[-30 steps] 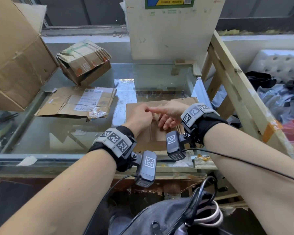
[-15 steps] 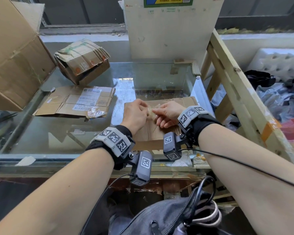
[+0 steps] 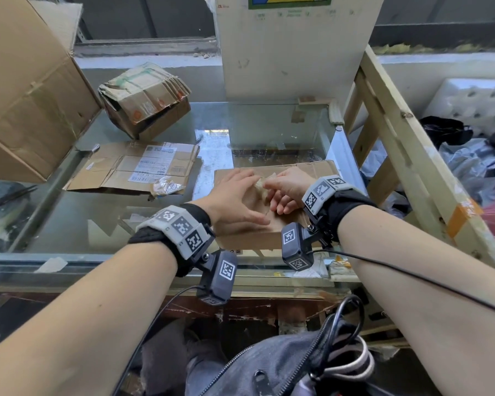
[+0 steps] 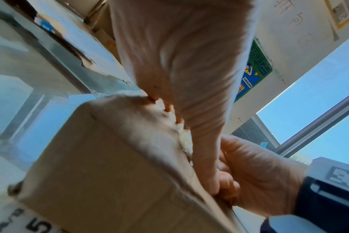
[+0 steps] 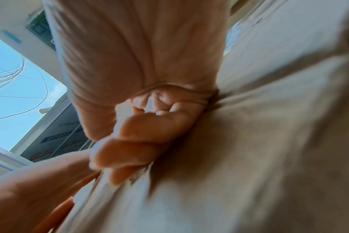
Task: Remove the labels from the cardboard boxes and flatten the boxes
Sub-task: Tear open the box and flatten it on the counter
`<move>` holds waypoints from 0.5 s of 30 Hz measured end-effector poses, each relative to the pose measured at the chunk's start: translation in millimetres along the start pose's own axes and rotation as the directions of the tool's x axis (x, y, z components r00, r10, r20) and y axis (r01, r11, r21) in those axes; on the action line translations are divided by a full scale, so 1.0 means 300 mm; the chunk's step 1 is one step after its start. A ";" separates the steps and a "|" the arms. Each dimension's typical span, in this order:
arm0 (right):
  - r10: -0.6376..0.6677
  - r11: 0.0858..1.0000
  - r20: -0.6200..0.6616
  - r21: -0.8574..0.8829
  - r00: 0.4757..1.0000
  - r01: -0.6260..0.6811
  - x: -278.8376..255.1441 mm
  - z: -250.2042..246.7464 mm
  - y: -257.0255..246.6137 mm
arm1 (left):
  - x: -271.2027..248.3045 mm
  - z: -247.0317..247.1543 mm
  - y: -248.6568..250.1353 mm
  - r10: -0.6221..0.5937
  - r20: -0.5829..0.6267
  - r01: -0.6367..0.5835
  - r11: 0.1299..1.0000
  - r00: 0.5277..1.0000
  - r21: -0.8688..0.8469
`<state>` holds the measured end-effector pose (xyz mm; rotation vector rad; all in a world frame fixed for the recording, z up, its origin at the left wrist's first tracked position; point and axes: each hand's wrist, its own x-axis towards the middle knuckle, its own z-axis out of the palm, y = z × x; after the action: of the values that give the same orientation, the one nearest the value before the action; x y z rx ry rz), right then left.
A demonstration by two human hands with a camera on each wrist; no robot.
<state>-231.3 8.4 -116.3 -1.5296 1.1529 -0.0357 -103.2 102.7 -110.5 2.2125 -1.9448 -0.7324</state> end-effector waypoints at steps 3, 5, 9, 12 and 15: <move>0.007 1.000 0.020 -0.003 1.000 -0.007 0.004 -0.003 -0.001 | -0.001 -0.011 -0.005 0.006 0.056 -0.009 0.999 0.998 0.042; 0.006 1.000 0.026 0.006 1.000 -0.006 0.004 -0.002 -0.002 | 0.002 -0.016 -0.003 -0.008 0.075 0.005 0.999 0.997 0.034; -0.002 1.000 0.027 0.017 1.000 0.001 0.004 -0.003 0.001 | 0.002 -0.014 -0.003 -0.039 0.072 0.044 0.996 0.997 -0.073; -0.008 0.999 0.026 0.038 1.000 0.007 0.010 -0.006 0.009 | 0.003 -0.009 -0.004 -0.059 0.089 0.067 0.994 0.994 -0.088; -0.025 0.998 0.034 0.061 0.999 0.023 0.016 -0.012 0.016 | 0.009 0.002 -0.005 -0.069 0.102 0.069 0.998 0.992 0.006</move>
<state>-233.9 3.4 -121.3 -1.4857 1.0966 -0.0597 -101.9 100.6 -112.3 2.2970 -1.9226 -0.8703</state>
